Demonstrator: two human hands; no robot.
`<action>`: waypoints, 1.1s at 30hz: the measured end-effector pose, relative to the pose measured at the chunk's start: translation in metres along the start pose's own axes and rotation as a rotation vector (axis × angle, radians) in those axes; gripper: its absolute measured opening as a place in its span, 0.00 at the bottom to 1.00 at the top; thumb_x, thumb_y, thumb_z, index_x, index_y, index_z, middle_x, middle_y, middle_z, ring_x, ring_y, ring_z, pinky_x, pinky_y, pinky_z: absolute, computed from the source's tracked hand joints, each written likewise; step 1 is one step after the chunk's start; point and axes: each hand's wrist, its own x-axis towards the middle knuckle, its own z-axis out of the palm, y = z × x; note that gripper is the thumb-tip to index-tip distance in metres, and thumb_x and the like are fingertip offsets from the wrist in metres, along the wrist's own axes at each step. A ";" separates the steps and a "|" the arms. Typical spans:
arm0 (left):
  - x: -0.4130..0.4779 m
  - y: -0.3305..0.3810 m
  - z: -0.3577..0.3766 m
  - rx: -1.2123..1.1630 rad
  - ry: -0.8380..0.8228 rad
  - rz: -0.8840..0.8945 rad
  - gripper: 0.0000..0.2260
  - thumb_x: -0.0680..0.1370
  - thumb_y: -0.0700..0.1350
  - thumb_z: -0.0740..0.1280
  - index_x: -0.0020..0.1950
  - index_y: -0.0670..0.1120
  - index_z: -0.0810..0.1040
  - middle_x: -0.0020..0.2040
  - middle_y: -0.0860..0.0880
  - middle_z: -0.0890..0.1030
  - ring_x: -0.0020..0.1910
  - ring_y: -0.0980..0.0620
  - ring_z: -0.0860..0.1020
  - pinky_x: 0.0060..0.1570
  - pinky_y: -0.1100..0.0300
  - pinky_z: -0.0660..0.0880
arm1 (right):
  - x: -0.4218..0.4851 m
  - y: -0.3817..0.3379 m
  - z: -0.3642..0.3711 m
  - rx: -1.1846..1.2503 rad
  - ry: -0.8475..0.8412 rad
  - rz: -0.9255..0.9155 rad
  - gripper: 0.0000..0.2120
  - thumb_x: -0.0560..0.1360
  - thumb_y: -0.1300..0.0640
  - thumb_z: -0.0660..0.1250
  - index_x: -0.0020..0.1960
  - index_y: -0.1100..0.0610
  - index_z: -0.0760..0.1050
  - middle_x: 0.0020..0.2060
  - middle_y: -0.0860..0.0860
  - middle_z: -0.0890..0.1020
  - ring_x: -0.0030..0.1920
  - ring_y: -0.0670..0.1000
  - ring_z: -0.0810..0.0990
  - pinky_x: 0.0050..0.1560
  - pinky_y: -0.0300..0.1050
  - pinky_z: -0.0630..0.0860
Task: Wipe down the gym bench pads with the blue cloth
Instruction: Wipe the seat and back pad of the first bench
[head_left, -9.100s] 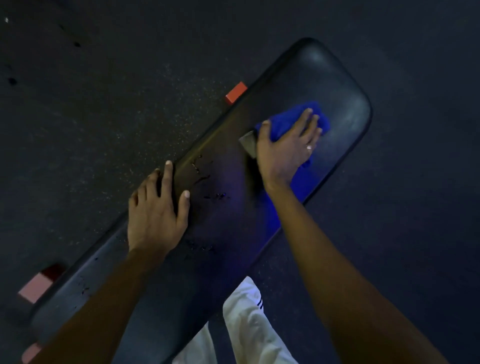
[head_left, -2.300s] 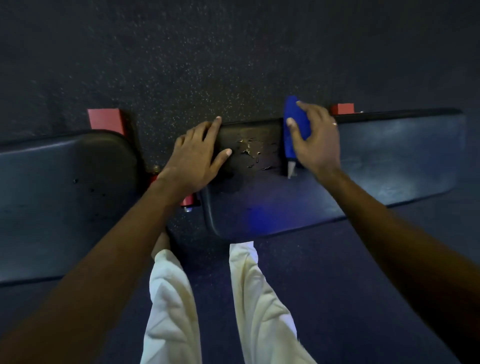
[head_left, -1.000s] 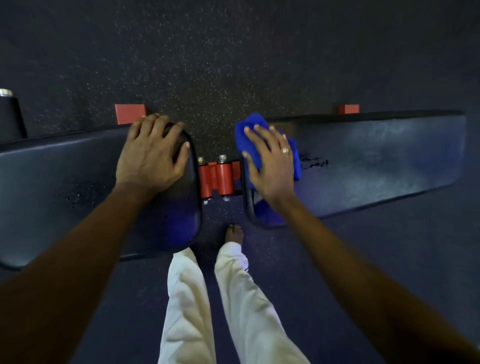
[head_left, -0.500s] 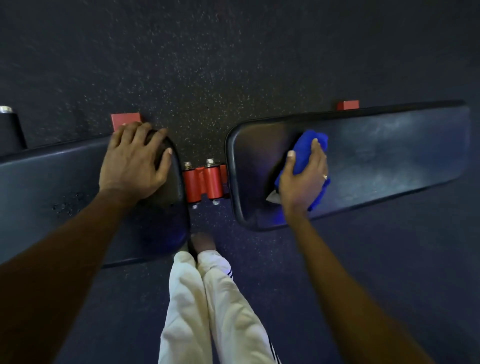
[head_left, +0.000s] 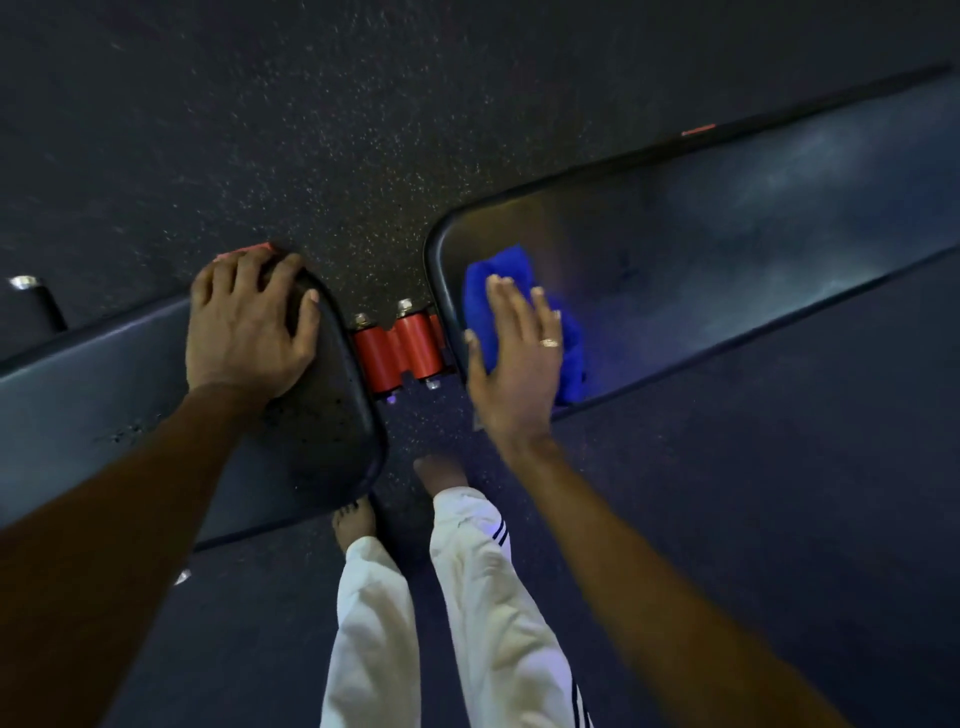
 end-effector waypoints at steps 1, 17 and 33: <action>0.000 0.000 -0.001 -0.005 0.004 0.004 0.25 0.83 0.57 0.53 0.73 0.43 0.71 0.69 0.36 0.73 0.67 0.34 0.70 0.70 0.40 0.62 | -0.012 -0.007 0.005 -0.012 -0.056 -0.077 0.29 0.78 0.53 0.66 0.78 0.53 0.66 0.76 0.48 0.69 0.78 0.59 0.62 0.78 0.59 0.57; -0.002 0.002 0.004 0.054 0.026 -0.002 0.23 0.83 0.55 0.53 0.70 0.43 0.72 0.66 0.34 0.74 0.62 0.32 0.71 0.64 0.38 0.66 | 0.032 0.068 -0.032 0.065 0.158 0.109 0.25 0.80 0.51 0.64 0.76 0.56 0.70 0.74 0.51 0.73 0.76 0.57 0.67 0.78 0.56 0.60; -0.003 0.004 0.004 0.044 0.049 -0.015 0.24 0.83 0.55 0.53 0.71 0.43 0.72 0.67 0.33 0.73 0.65 0.30 0.70 0.64 0.35 0.66 | -0.100 0.036 -0.010 0.426 0.257 0.559 0.29 0.85 0.53 0.60 0.83 0.54 0.53 0.82 0.45 0.53 0.82 0.50 0.48 0.81 0.52 0.53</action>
